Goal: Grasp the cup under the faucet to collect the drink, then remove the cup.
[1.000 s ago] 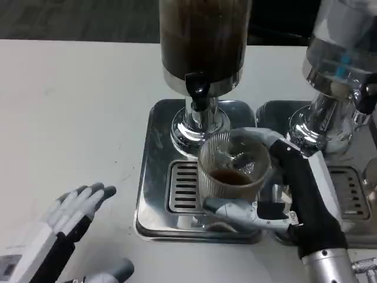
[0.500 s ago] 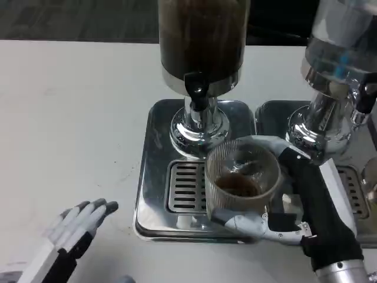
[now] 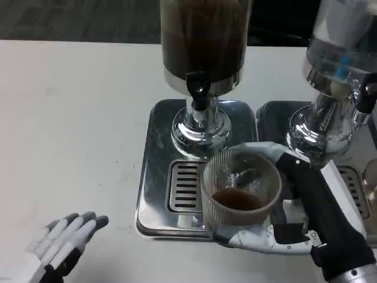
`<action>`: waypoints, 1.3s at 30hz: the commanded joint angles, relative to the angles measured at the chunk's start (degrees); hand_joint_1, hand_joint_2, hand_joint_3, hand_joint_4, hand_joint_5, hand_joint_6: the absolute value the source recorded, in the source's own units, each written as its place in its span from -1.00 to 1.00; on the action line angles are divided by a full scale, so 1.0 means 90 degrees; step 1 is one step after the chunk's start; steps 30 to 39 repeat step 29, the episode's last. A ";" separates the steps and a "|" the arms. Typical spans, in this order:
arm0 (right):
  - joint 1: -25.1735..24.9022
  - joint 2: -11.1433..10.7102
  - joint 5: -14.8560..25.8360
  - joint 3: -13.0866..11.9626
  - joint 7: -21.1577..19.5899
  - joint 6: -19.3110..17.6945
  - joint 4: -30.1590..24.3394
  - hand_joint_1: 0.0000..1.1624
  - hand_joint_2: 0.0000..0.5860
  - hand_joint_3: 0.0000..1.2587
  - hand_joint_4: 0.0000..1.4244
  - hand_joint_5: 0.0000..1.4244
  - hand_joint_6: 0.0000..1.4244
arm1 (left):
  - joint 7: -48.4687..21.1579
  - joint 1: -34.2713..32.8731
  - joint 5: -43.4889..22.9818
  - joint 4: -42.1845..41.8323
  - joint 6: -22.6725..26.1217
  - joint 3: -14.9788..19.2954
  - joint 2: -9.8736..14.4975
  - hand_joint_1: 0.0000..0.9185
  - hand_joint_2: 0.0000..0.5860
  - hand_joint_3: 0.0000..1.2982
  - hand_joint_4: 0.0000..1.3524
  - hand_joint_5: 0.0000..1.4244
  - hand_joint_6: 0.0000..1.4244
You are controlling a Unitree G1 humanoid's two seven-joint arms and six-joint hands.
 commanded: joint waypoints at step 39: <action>0.0162 0.0011 0.0655 -0.0143 0.0235 0.0323 -0.0593 0.85 -0.69 0.23 0.23 0.32 0.90 | -0.0062 0.0291 0.0144 -0.0455 0.0058 0.0090 -0.0299 -1.00 -0.49 -0.90 -1.00 -1.00 -1.00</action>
